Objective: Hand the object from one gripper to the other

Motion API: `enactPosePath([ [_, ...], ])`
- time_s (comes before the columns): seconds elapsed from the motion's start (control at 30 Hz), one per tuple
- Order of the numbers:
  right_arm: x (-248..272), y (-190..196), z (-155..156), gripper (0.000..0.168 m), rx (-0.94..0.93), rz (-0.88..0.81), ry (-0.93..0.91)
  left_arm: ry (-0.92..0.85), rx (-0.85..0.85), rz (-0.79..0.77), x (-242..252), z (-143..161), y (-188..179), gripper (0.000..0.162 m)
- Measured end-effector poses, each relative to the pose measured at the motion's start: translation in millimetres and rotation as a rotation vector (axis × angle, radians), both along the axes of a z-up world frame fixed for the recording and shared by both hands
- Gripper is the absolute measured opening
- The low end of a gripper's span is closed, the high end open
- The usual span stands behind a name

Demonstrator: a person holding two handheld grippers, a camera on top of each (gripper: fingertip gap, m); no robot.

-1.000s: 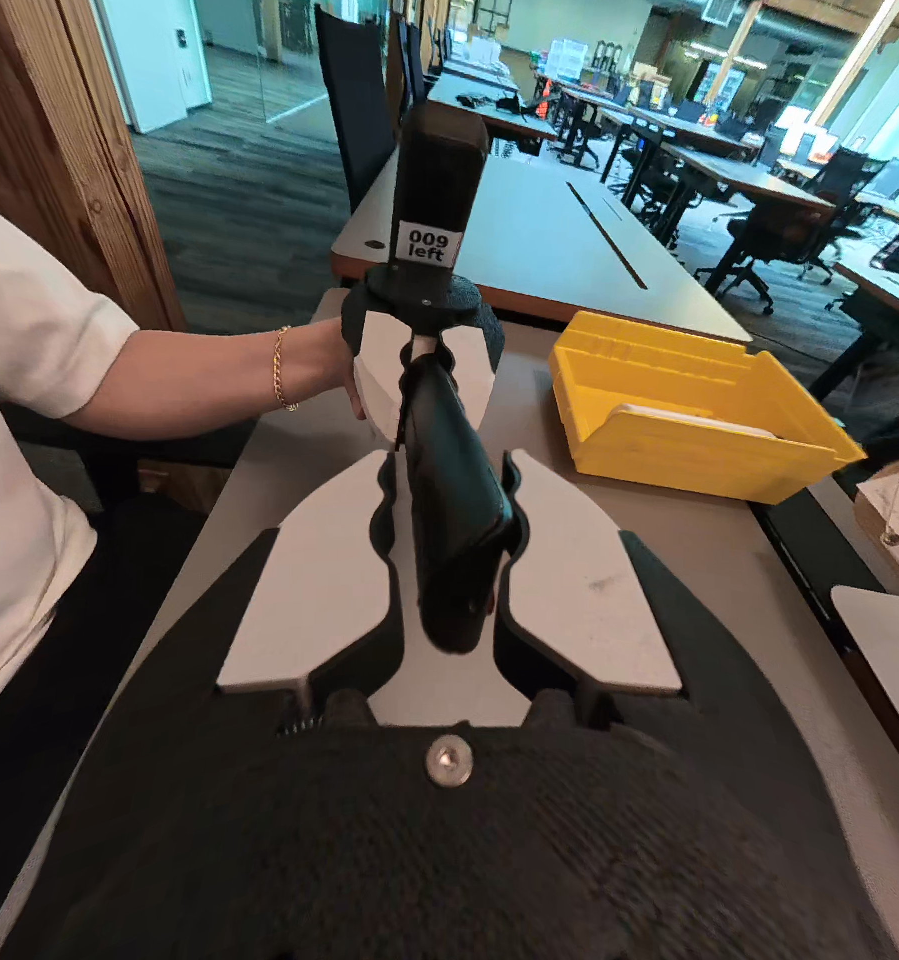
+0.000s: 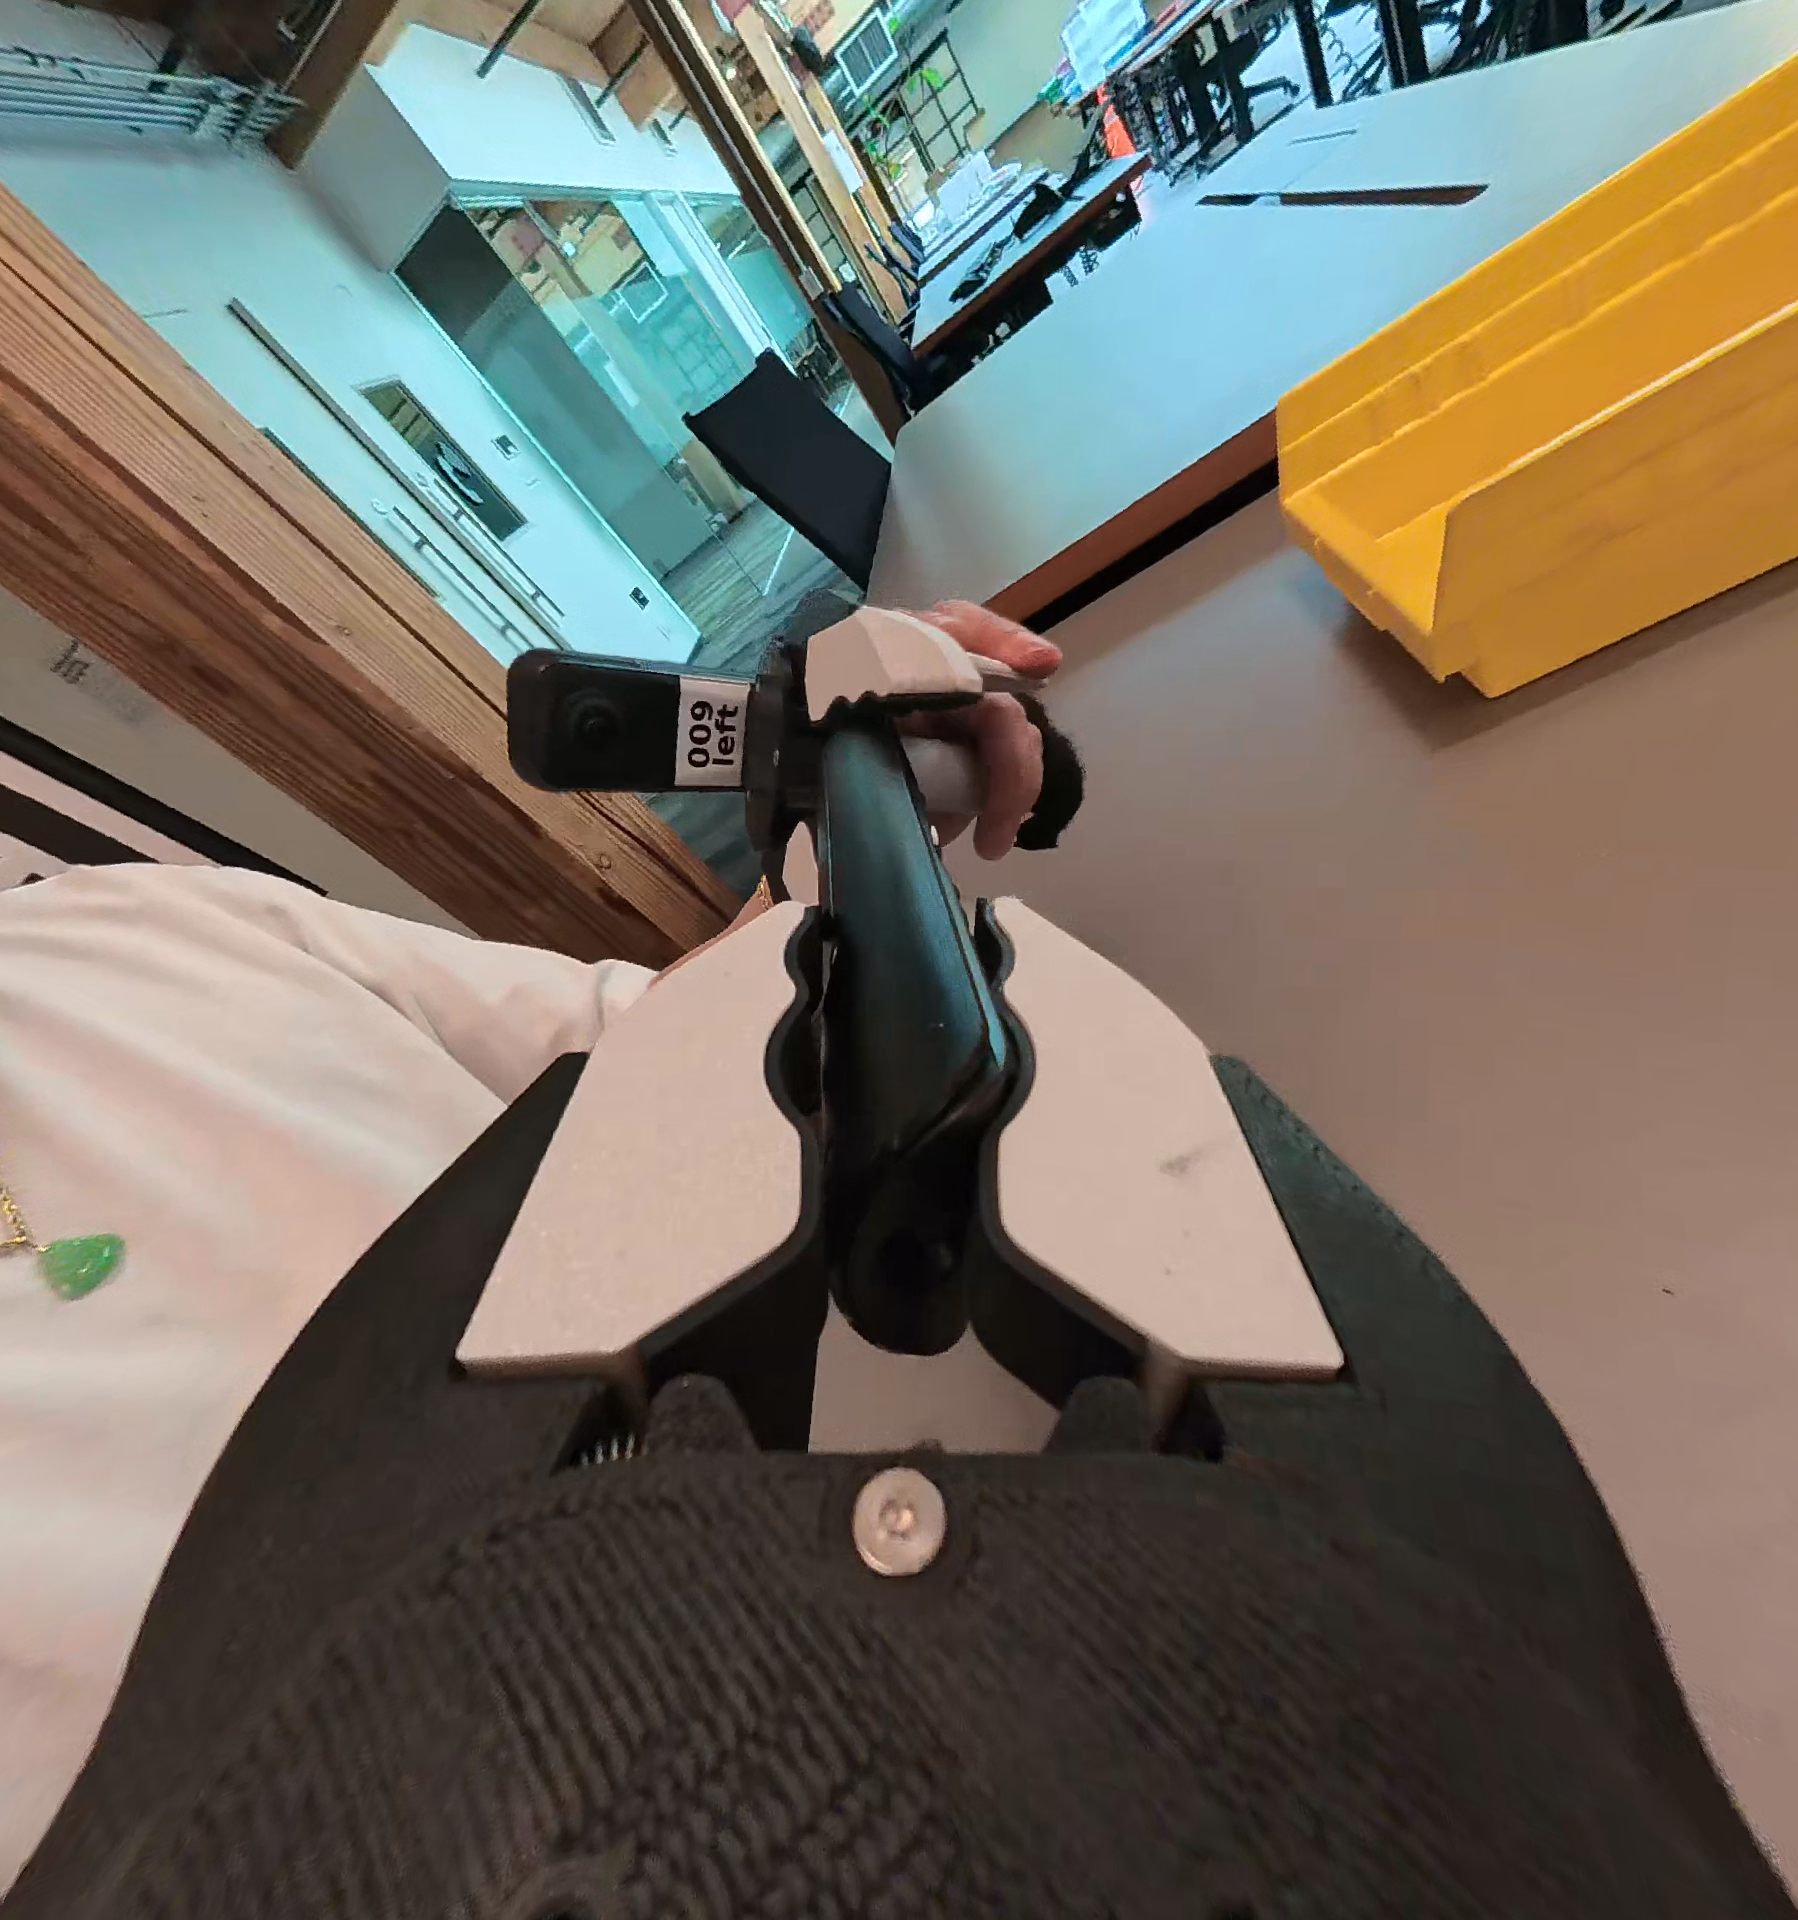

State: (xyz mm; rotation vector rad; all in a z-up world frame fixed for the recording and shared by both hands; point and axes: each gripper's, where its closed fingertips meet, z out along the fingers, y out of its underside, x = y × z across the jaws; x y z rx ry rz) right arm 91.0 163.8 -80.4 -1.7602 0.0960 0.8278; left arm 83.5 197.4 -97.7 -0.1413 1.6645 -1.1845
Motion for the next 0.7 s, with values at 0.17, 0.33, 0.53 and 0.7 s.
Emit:
enactPosePath([
  [0.17,9.0,1.4,0.9,0.031,0.034,-0.046,-0.026,0.098,-0.068,-0.001,4.7,-3.3,-1.6,0.060],
  [0.33,19.9,-7.1,28.9,0.061,0.211,-0.107,-0.096,0.200,-0.315,-0.109,4.9,6.6,-2.9,0.060],
  [0.53,32.4,-18.9,47.9,0.087,0.410,-0.278,-0.582,0.374,-0.568,-0.269,-0.4,16.8,5.0,0.060],
  [0.7,12.9,-22.5,43.3,0.082,0.398,-0.187,-1.153,0.578,-0.628,-0.358,-2.7,7.0,-2.2,0.060],
])
